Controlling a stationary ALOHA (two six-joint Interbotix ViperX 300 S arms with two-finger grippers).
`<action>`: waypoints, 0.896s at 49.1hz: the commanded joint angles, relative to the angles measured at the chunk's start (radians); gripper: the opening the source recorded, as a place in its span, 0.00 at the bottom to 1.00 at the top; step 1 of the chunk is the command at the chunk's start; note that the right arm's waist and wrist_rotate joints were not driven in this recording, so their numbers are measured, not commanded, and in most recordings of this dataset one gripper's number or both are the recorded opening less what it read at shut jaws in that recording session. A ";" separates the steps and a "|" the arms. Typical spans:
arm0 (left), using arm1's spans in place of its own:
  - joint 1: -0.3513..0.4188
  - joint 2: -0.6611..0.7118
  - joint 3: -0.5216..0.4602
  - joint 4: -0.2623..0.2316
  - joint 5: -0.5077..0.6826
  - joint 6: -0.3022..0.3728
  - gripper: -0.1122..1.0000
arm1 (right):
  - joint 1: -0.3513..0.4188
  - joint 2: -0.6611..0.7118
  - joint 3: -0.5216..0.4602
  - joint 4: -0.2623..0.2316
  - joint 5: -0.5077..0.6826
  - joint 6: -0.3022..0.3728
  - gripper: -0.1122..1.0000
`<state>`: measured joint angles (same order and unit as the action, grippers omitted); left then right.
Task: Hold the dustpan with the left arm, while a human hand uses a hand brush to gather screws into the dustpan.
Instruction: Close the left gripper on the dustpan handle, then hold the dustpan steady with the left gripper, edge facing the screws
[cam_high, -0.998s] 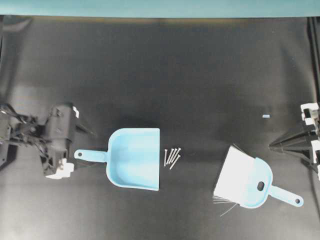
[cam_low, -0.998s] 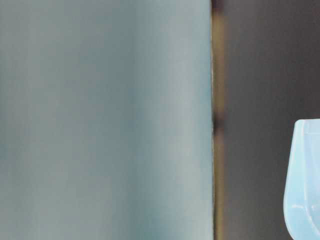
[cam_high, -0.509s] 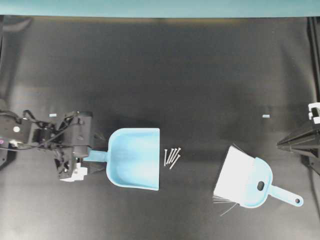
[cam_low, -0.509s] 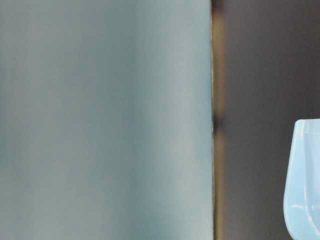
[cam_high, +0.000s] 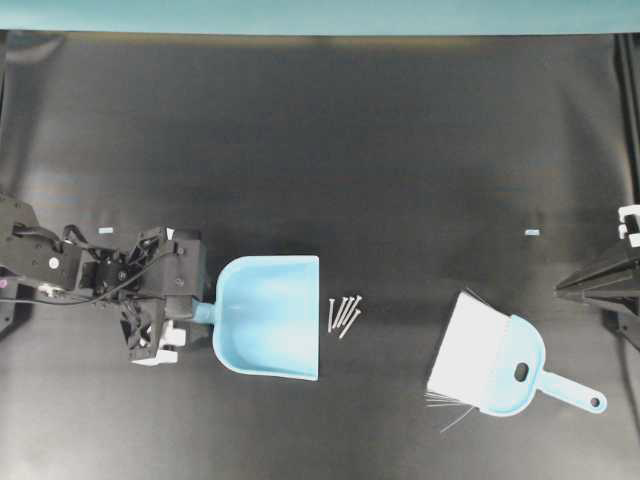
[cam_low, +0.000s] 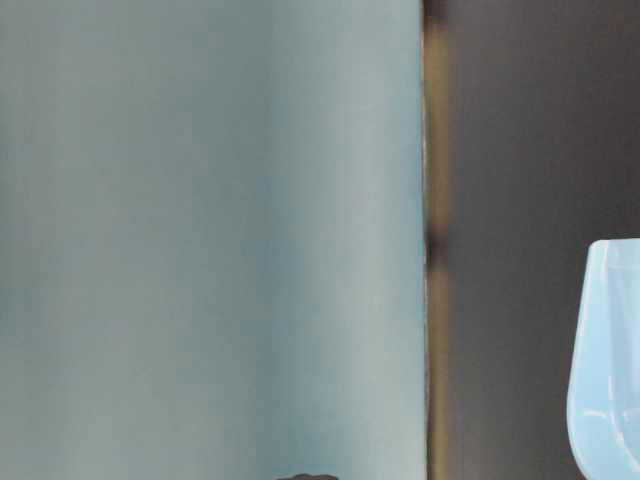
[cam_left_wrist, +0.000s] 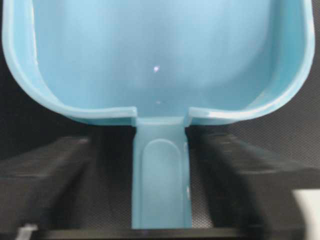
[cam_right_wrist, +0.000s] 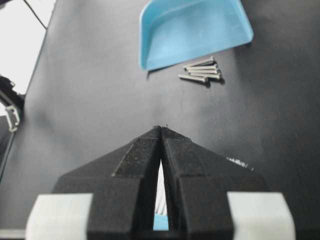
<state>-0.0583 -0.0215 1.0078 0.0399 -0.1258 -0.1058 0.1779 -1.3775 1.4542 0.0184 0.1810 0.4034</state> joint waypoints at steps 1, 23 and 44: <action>-0.002 -0.009 -0.015 0.003 -0.008 0.009 0.57 | 0.000 0.003 0.006 -0.002 -0.009 0.000 0.10; -0.002 -0.141 0.044 0.005 -0.078 0.017 0.37 | 0.000 -0.031 0.008 -0.003 -0.006 0.000 0.10; -0.002 -0.284 0.051 0.005 0.133 0.009 0.37 | 0.000 -0.034 0.008 -0.002 -0.005 0.000 0.10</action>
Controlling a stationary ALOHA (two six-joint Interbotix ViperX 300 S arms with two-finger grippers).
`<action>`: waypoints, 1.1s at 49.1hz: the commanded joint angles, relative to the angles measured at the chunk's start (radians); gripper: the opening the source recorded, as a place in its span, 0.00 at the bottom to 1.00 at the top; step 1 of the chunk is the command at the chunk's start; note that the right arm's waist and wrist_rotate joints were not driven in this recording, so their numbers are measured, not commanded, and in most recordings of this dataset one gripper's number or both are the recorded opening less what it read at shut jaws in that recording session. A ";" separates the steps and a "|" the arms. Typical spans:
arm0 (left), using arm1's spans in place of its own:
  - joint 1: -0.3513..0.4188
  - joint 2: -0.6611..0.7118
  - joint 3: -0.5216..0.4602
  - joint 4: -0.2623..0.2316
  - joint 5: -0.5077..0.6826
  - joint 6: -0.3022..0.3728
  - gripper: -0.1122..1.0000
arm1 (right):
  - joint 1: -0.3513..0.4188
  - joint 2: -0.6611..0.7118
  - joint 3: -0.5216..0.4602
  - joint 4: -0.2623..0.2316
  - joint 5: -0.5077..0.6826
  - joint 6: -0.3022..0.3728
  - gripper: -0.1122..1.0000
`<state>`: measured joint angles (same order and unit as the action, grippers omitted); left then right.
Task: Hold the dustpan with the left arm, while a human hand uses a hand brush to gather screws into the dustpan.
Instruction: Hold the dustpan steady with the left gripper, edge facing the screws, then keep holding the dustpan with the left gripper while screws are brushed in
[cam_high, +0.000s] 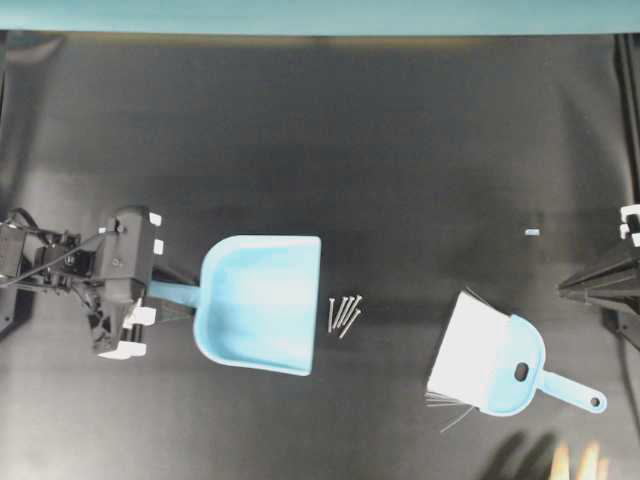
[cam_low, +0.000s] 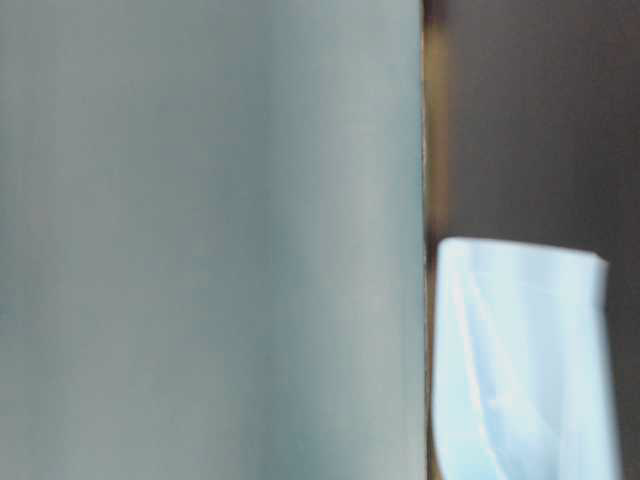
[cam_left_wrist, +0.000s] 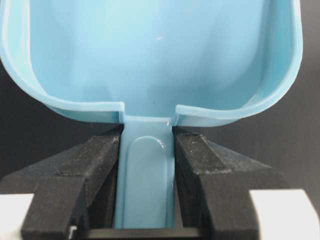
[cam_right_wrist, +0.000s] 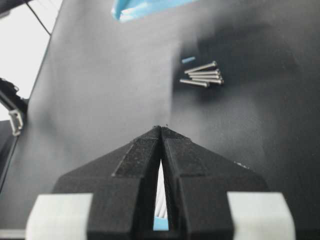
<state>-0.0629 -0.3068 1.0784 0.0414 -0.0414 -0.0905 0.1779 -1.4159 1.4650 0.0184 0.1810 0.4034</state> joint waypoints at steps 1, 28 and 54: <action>0.003 0.005 -0.021 0.003 0.058 -0.008 0.37 | 0.000 0.005 -0.003 -0.002 -0.005 0.000 0.10; 0.031 0.117 -0.066 0.003 0.120 0.034 0.37 | 0.000 0.003 -0.003 -0.003 -0.005 0.000 0.10; 0.064 0.133 -0.089 0.003 0.123 0.054 0.37 | 0.000 0.003 -0.003 -0.002 -0.003 0.002 0.10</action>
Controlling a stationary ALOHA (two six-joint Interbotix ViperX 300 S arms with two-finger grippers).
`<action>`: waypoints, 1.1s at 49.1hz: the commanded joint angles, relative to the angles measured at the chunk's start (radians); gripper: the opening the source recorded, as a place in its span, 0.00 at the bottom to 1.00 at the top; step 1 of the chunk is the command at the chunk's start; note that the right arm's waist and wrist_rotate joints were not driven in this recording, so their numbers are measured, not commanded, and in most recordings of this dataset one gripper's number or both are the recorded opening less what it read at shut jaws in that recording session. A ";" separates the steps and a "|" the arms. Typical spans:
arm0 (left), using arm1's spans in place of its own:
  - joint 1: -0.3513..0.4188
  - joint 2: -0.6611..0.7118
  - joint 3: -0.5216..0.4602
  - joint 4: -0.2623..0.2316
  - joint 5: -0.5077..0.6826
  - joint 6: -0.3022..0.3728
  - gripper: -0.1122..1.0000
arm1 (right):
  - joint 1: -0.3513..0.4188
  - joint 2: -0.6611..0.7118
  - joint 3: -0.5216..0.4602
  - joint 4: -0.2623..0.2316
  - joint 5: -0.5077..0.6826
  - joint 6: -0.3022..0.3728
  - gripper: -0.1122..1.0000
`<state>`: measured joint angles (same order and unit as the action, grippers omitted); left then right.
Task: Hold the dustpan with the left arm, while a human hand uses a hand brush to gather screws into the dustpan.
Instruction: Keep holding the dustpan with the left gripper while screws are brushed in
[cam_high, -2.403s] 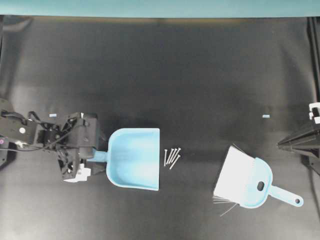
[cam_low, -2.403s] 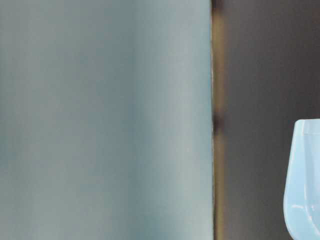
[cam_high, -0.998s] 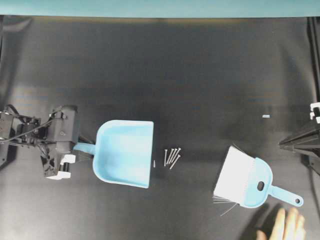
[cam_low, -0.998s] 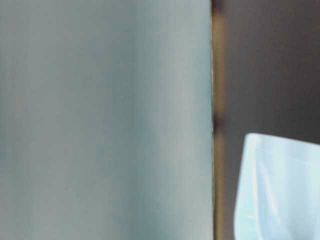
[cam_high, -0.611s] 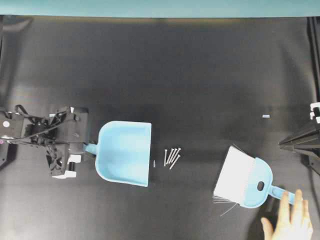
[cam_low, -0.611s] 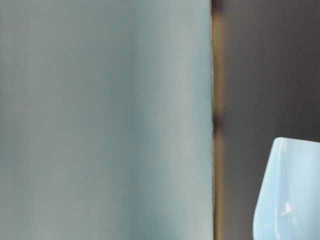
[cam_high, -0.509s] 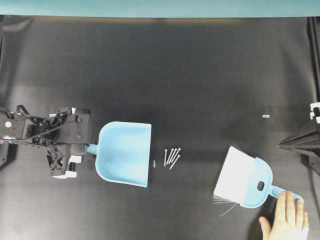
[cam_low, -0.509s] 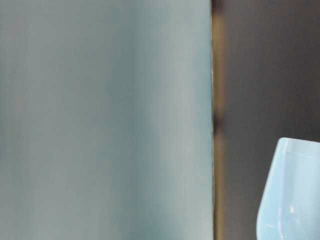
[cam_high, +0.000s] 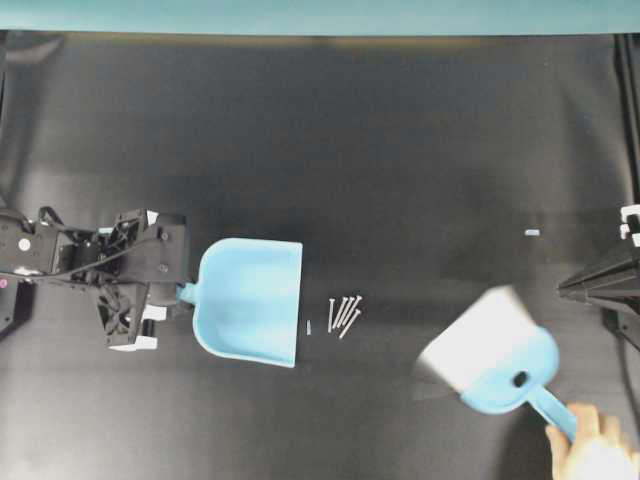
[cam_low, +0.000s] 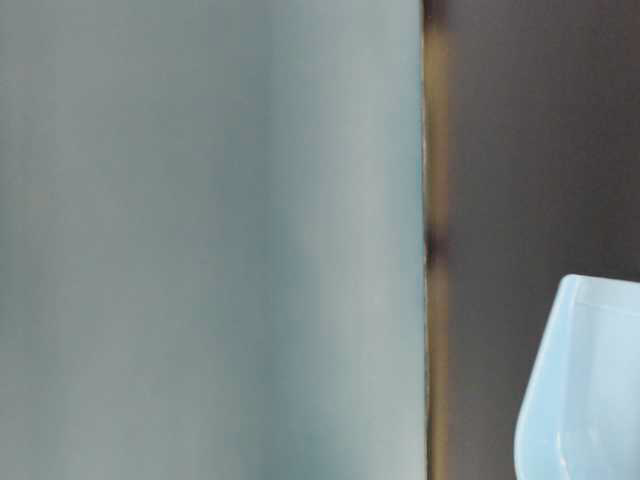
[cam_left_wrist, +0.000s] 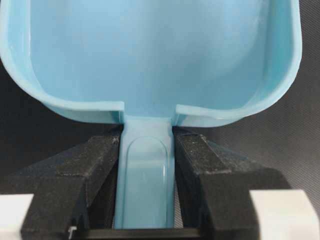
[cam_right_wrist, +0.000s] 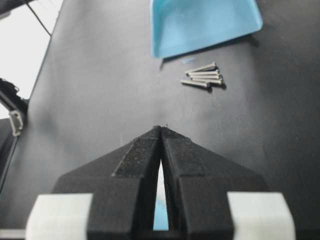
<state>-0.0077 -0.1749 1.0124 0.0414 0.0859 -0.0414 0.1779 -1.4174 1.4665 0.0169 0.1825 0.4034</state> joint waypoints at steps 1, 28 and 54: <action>0.009 0.003 -0.023 0.003 -0.005 0.006 0.37 | 0.000 0.005 -0.005 0.000 -0.005 0.000 0.10; 0.003 0.058 -0.052 0.003 -0.003 0.015 0.37 | 0.000 0.005 -0.005 0.000 -0.005 0.000 0.10; 0.015 0.094 -0.117 0.003 0.078 0.023 0.37 | 0.000 0.003 -0.005 -0.002 -0.005 0.000 0.10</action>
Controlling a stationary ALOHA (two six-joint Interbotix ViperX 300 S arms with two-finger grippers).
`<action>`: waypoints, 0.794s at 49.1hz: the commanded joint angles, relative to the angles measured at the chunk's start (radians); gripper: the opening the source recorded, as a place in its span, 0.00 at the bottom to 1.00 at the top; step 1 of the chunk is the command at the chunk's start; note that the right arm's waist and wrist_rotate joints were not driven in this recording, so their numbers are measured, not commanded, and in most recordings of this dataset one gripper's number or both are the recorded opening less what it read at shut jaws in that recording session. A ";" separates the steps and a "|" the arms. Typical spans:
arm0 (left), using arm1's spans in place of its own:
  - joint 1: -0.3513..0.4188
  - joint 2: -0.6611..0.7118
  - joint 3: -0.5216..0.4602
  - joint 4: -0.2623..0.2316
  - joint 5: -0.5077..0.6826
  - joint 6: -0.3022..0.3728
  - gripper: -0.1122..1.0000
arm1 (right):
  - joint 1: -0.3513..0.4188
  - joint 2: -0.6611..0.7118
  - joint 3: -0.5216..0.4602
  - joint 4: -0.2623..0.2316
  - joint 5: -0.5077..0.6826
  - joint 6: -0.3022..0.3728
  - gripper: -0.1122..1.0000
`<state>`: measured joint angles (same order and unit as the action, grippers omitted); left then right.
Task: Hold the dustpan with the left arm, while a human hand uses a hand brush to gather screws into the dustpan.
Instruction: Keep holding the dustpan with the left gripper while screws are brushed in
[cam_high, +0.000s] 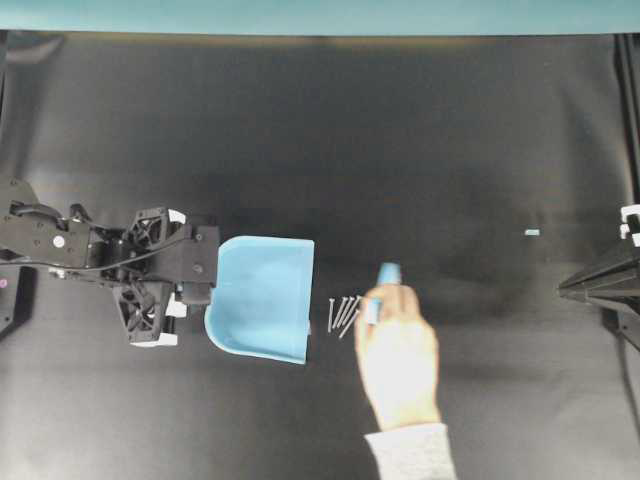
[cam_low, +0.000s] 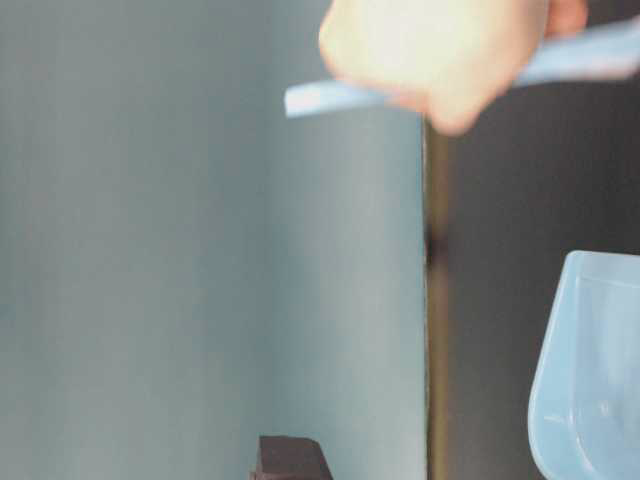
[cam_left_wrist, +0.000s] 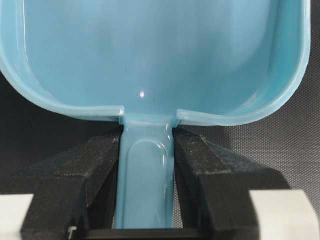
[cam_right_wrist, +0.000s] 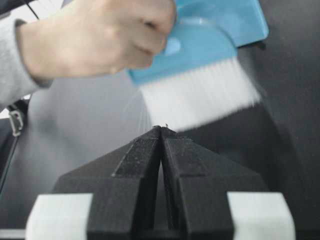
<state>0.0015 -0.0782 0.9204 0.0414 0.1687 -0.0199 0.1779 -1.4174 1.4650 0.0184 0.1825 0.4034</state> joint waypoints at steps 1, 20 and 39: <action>0.006 -0.003 -0.023 0.003 -0.003 0.002 0.37 | 0.000 0.003 -0.003 -0.003 -0.005 0.000 0.10; 0.015 0.041 -0.025 0.003 -0.017 -0.002 0.37 | 0.000 0.003 -0.003 -0.003 -0.005 0.000 0.10; 0.025 0.028 0.063 0.003 -0.247 -0.006 0.37 | 0.000 0.002 -0.003 -0.002 -0.003 0.000 0.10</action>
<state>0.0230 -0.0307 0.9603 0.0414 0.0107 -0.0245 0.1779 -1.4205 1.4650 0.0184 0.1841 0.4034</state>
